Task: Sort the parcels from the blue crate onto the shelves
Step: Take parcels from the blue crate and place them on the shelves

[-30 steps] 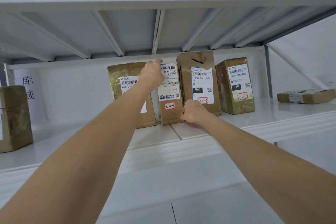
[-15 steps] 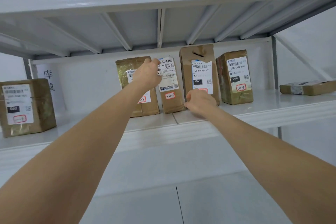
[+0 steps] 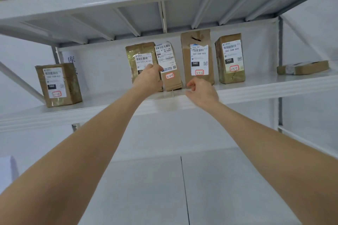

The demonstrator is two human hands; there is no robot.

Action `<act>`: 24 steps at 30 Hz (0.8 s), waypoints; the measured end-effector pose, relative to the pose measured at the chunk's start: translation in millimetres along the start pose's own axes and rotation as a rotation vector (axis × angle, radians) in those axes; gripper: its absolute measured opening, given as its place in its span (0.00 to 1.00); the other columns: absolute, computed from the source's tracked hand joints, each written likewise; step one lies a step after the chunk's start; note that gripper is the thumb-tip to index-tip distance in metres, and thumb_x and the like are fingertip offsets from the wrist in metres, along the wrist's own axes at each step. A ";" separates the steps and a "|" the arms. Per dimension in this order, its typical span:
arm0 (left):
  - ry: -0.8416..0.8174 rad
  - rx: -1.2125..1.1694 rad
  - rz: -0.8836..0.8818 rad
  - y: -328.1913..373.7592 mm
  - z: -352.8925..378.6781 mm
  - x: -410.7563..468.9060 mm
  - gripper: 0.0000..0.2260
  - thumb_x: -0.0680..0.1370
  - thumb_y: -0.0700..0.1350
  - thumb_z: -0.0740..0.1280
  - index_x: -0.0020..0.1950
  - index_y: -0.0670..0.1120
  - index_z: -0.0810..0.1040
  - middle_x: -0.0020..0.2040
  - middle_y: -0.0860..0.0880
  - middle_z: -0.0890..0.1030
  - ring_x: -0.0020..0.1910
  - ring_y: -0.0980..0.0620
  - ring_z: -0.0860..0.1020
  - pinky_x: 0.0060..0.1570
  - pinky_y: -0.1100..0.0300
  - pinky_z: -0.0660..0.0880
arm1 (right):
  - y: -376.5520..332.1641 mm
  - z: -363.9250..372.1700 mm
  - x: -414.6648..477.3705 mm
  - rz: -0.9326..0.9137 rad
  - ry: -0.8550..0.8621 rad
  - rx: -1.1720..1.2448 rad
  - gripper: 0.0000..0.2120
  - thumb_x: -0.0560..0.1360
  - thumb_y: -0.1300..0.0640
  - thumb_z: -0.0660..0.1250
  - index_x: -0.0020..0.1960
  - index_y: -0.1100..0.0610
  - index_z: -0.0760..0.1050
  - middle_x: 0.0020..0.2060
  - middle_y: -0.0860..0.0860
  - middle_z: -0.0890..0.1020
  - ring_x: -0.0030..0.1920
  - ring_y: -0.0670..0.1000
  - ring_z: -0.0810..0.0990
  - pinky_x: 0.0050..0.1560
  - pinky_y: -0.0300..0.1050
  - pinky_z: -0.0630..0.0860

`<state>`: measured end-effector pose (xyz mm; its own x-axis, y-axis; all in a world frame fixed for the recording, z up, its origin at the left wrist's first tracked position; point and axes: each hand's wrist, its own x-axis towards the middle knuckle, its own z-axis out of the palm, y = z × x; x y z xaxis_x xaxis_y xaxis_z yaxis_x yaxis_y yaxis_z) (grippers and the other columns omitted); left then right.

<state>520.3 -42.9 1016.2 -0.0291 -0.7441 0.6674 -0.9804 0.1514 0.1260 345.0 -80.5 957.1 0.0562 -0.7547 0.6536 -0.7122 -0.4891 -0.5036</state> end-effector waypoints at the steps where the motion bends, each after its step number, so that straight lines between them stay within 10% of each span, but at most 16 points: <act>1: 0.008 -0.003 0.009 4.4 -2.0 -6.0 0.20 0.76 0.39 0.64 0.68 0.46 0.69 0.65 0.46 0.70 0.59 0.47 0.75 0.56 0.50 0.75 | -0.5 -2.8 -5.4 0.002 -0.005 0.001 0.13 0.74 0.56 0.66 0.58 0.51 0.75 0.55 0.51 0.78 0.57 0.54 0.76 0.55 0.48 0.74; 8: -0.011 -0.048 0.087 30.0 17.3 -67.8 0.15 0.76 0.39 0.62 0.63 0.46 0.73 0.61 0.48 0.74 0.56 0.47 0.76 0.53 0.50 0.75 | 8.5 -15.2 -69.9 0.060 -0.060 -0.036 0.14 0.75 0.52 0.67 0.60 0.51 0.73 0.55 0.49 0.76 0.56 0.52 0.76 0.52 0.46 0.74; 24: -0.653 -0.145 0.017 133.9 213.7 -273.4 0.15 0.77 0.45 0.63 0.64 0.49 0.71 0.62 0.49 0.72 0.56 0.50 0.76 0.54 0.51 0.75 | 172.3 -16.7 -300.5 0.343 -0.514 -0.174 0.20 0.71 0.50 0.70 0.61 0.51 0.71 0.59 0.50 0.71 0.61 0.51 0.70 0.58 0.49 0.73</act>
<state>355.3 41.8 693.8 -0.2013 -0.9749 0.0948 -0.9438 0.2190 0.2475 193.7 69.3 683.4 0.1023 -0.9902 0.0955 -0.8501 -0.1368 -0.5086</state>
